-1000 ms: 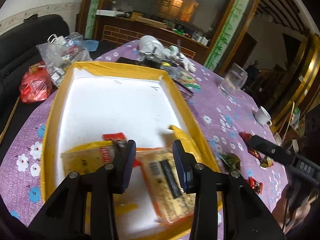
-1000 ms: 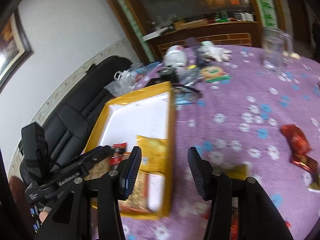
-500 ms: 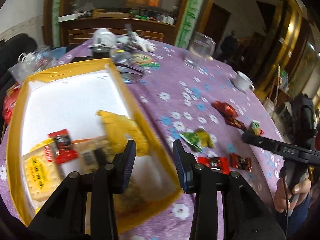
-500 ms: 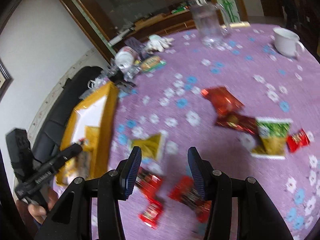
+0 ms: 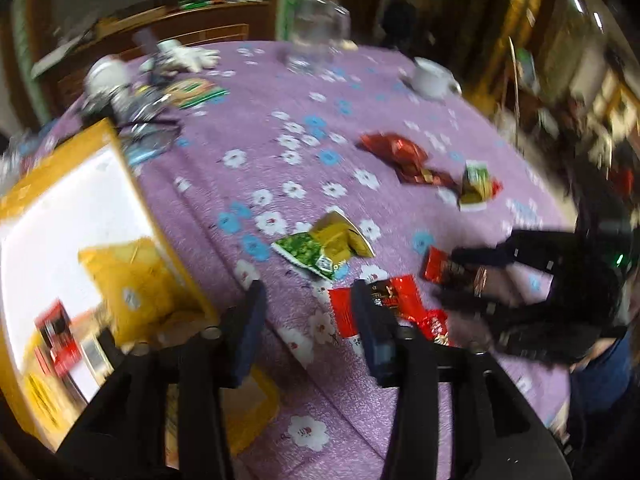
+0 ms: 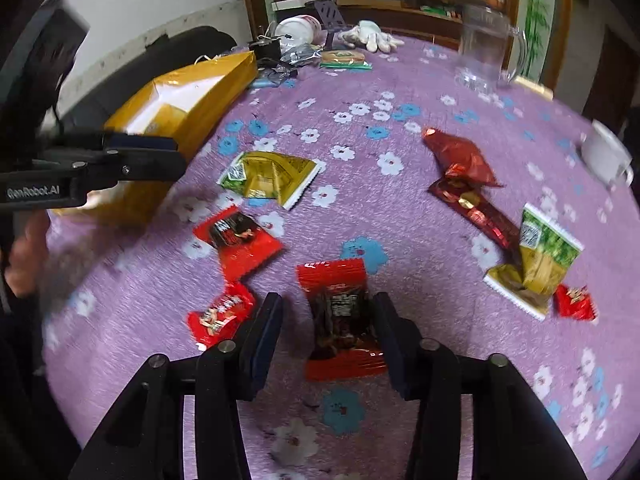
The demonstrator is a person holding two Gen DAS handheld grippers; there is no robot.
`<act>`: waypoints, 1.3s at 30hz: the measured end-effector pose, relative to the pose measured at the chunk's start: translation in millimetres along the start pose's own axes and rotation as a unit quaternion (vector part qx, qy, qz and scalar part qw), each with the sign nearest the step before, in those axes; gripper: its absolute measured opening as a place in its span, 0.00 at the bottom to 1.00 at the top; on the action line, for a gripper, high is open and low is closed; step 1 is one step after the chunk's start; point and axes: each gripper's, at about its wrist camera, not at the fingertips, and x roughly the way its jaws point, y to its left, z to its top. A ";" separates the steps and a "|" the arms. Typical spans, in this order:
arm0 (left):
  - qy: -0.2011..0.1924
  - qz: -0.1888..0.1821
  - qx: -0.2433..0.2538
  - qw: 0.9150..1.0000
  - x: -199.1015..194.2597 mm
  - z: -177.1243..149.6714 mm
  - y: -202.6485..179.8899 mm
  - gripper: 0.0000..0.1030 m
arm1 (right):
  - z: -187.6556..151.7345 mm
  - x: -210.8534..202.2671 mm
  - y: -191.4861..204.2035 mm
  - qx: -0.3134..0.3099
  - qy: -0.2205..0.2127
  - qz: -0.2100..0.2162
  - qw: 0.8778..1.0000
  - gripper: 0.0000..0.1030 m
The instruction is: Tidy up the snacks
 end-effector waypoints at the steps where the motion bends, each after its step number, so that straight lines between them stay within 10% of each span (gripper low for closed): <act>1: 0.002 0.006 0.021 1.000 1.0 3.7 -5.0 0.54 | -0.3 -0.4 -2.2 0.003 -0.003 -0.006 1.000 0.29; 18: 0.104 0.048 0.136 0.984 73.1 44.9 -26.5 0.52 | -0.9 -6.6 -49.1 0.111 -0.020 0.009 0.994 0.25; 22: 0.092 0.048 0.091 0.990 73.0 45.9 -29.8 0.33 | -1.3 -6.7 -49.7 0.117 -0.022 0.013 0.993 0.25; 39: -0.048 -0.034 -0.039 0.998 41.0 27.1 -37.1 0.31 | -2.3 -21.1 -79.5 0.187 -0.066 -0.006 0.980 0.25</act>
